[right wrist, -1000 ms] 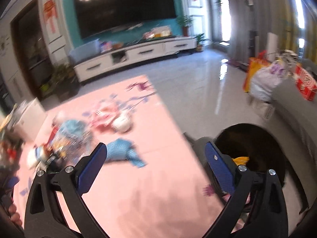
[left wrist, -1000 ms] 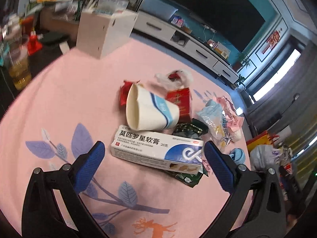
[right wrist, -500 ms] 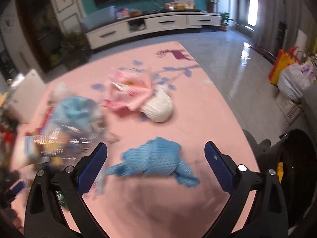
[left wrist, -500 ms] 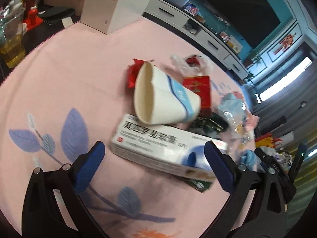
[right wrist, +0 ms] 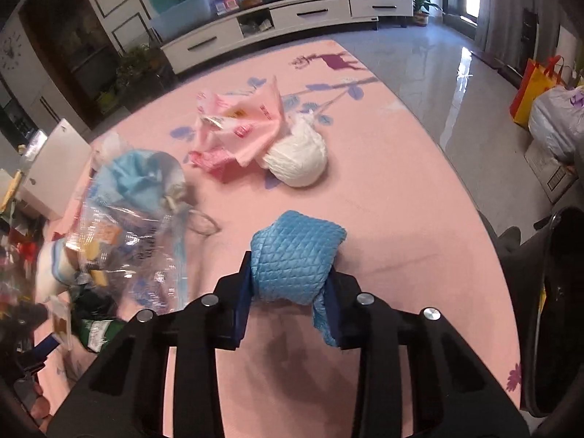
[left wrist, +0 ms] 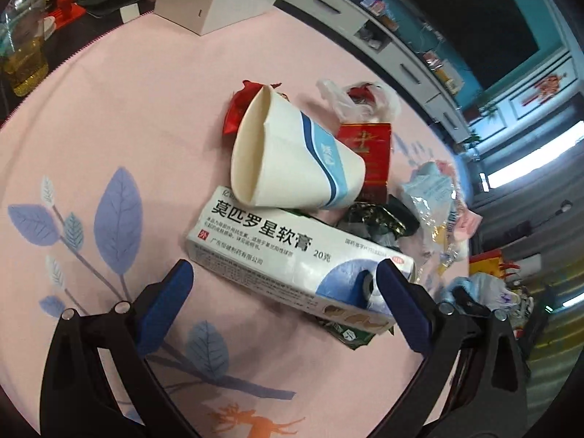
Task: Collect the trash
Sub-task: 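Grasp the blue cloth with the right tool while the left tool grasps the ointment box, then carry the ointment box and blue cloth to the bin and release both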
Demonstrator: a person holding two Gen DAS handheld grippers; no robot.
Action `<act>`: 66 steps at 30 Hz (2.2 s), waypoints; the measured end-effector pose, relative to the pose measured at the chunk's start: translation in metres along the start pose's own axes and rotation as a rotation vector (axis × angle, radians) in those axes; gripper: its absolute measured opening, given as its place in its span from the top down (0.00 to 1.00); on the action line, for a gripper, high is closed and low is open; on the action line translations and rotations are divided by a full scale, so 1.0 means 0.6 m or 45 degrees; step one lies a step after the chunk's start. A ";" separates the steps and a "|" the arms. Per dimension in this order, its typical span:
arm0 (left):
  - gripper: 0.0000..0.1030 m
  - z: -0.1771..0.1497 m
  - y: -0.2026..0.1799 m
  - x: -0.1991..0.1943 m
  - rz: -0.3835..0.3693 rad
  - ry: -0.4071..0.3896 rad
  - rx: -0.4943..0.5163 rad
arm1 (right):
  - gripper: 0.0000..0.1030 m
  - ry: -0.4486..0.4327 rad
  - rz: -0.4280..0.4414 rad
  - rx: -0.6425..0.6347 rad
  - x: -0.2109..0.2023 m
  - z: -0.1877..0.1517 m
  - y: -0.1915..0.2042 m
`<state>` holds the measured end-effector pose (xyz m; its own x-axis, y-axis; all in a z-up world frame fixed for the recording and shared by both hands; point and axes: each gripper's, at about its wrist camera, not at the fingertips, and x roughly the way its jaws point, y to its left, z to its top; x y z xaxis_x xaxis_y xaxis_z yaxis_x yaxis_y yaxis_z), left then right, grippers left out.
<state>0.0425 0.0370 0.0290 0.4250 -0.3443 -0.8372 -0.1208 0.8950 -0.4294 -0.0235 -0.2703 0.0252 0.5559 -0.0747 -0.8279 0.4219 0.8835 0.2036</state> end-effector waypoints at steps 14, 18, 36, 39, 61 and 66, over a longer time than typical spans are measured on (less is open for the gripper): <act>0.19 0.033 -0.009 0.048 0.187 0.069 -0.270 | 0.65 -0.094 -0.040 -0.008 -0.056 0.015 -0.019; 0.43 0.025 -0.011 0.039 0.189 0.045 -0.259 | 0.65 -0.090 -0.016 0.024 -0.061 0.016 -0.027; 0.65 -0.108 0.042 -0.086 -0.070 -0.229 -0.088 | 0.65 -0.150 -0.018 0.022 -0.093 -0.003 -0.025; 0.65 -0.122 0.037 -0.107 -0.102 -0.264 -0.040 | 0.65 -0.170 -0.011 0.026 -0.102 -0.009 -0.024; 0.65 -0.155 -0.021 -0.184 -0.120 -0.483 0.180 | 0.64 -0.319 0.005 -0.094 -0.174 -0.075 0.015; 0.65 -0.155 -0.024 -0.177 -0.123 -0.459 0.200 | 0.64 -0.329 0.013 -0.094 -0.182 -0.076 0.013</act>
<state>-0.0844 0.0342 0.0928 0.7187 -0.3322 -0.6109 0.0617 0.9055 -0.4198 -0.1136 -0.2342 0.0937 0.7280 -0.1727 -0.6634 0.3670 0.9156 0.1644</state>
